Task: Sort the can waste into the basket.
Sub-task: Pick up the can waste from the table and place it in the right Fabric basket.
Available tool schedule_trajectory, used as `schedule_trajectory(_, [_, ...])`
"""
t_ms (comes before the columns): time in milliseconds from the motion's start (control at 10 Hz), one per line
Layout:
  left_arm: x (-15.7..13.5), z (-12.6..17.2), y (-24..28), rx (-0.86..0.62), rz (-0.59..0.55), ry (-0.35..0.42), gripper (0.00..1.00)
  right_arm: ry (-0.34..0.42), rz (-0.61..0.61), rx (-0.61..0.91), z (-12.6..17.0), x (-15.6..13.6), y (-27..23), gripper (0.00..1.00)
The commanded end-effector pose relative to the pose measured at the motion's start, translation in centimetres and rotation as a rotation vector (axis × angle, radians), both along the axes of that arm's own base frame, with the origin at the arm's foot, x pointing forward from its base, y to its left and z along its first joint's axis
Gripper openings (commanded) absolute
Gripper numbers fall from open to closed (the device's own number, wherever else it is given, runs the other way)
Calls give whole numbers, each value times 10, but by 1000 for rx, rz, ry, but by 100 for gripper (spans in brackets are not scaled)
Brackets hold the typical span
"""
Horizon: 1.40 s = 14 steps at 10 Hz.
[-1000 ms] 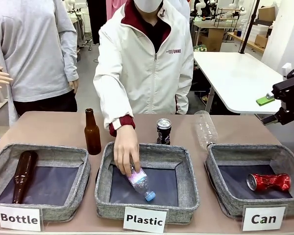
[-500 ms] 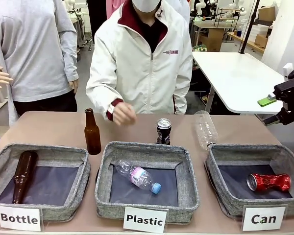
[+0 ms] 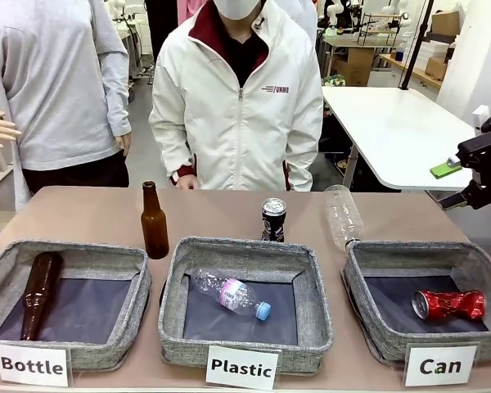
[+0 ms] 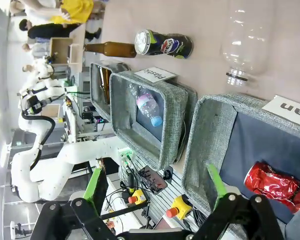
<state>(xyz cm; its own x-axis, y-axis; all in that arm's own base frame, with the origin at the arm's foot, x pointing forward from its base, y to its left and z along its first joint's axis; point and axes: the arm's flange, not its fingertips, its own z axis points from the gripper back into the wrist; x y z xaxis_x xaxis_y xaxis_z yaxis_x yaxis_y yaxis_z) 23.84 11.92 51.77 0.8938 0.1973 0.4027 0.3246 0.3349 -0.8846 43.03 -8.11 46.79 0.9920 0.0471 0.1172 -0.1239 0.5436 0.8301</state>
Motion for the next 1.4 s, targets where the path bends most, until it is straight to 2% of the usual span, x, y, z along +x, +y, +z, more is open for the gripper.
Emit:
schedule_trajectory(0, [-1, 1, 2, 0, 5, 0, 100, -17, 15, -3, 3, -1, -3, 100])
schedule_trajectory(200, [-1, 1, 2, 0, 5, 0, 100, 0, 0, 0, 0, 0, 0, 100])
schedule_trajectory(300, [-1, 1, 2, 0, 5, 0, 100, -80, 59, -98, 3, 6, 7, 100])
schedule_trajectory(500, [-1, 1, 2, 0, 5, 0, 100, -248, 78, -178, 8, 31, 24, 100])
schedule_trajectory(700, [-1, 1, 2, 0, 5, 0, 100, -476, 253, -304, 8, 49, 51, 100])
schedule_trajectory(900, [-1, 1, 2, 0, 5, 0, 100, -749, 437, -360, 12, 63, 86, 100])
schedule_trajectory(1100, [-1, 1, 2, 0, 5, 0, 100, -951, 646, -279, 9, 68, 113, 100])
schedule_trajectory(1200, [-1, 1, 2, 0, 5, 0, 100, -1004, 714, -177, 7, 69, 119, 100])
schedule_trajectory(1300, [-1, 1, 2, 0, 5, 0, 100, -906, 644, -143, 9, 75, 117, 100])
